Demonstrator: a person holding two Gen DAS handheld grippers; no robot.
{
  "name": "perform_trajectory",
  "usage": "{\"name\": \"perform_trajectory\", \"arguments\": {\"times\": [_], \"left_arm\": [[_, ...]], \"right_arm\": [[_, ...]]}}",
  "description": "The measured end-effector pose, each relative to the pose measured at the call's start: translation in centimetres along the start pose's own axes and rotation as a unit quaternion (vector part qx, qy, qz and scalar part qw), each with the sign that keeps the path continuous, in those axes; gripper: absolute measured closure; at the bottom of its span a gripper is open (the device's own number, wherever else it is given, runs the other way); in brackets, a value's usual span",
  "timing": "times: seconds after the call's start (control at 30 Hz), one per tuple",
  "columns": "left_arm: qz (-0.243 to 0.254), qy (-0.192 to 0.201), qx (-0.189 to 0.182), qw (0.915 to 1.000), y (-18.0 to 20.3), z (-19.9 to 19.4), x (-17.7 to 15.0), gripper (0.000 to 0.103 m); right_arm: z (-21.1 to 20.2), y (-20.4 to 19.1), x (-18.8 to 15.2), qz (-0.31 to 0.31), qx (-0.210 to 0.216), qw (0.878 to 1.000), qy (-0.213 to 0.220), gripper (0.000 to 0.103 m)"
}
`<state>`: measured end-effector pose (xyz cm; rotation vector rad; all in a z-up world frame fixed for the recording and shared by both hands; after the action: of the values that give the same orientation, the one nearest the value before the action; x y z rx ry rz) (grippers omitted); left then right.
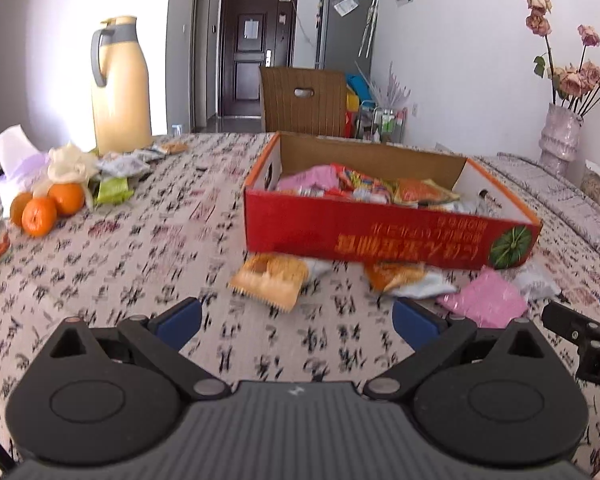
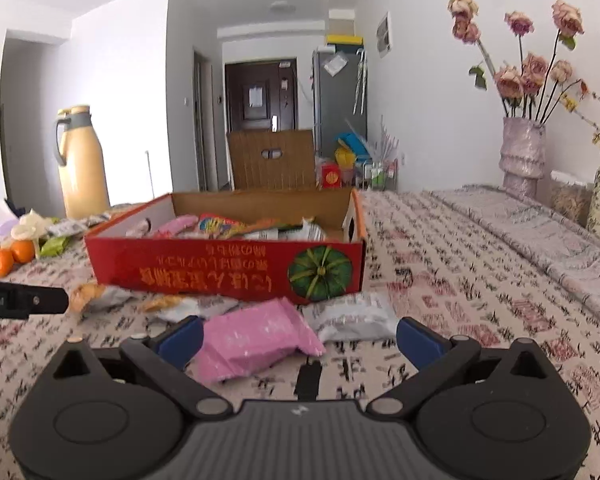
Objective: Organize snacks
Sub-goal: 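Withdraw both tools from the box toward the snack pile, then grasp the pink square packet with the right gripper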
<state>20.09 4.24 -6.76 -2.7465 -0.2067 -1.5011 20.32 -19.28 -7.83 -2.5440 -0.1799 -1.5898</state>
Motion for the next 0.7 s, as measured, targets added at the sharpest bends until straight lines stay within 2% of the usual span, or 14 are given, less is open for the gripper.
{"name": "perform_trajectory", "arguments": {"times": [0.23,0.37,0.7], "left_arm": [[-0.011,-0.009,0.002,0.9999,-0.8,0.1,-0.6,0.0],[-0.01,-0.011,0.001,0.9999,-0.9,0.2,-0.7,0.0],[-0.019,-0.013,0.009,0.9997,-1.8,0.2,-0.8,0.0]], "right_arm": [[1.1,-1.3,-0.8,-0.011,0.044,0.998,-0.047,0.0],[1.7,-2.0,-0.4,-0.037,0.048,0.997,-0.054,0.0],[6.1,-3.7,0.5,-0.087,0.075,0.988,-0.107,0.0]]}}
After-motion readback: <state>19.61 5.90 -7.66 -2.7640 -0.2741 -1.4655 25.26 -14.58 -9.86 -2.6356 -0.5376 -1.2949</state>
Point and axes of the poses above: each gripper's, at about its wrist camera, not at the fingertips, and z roughly the way its jaws point, y to its right, x to its top, the point moved 10 cm from there along z, roughly the way its jaws point
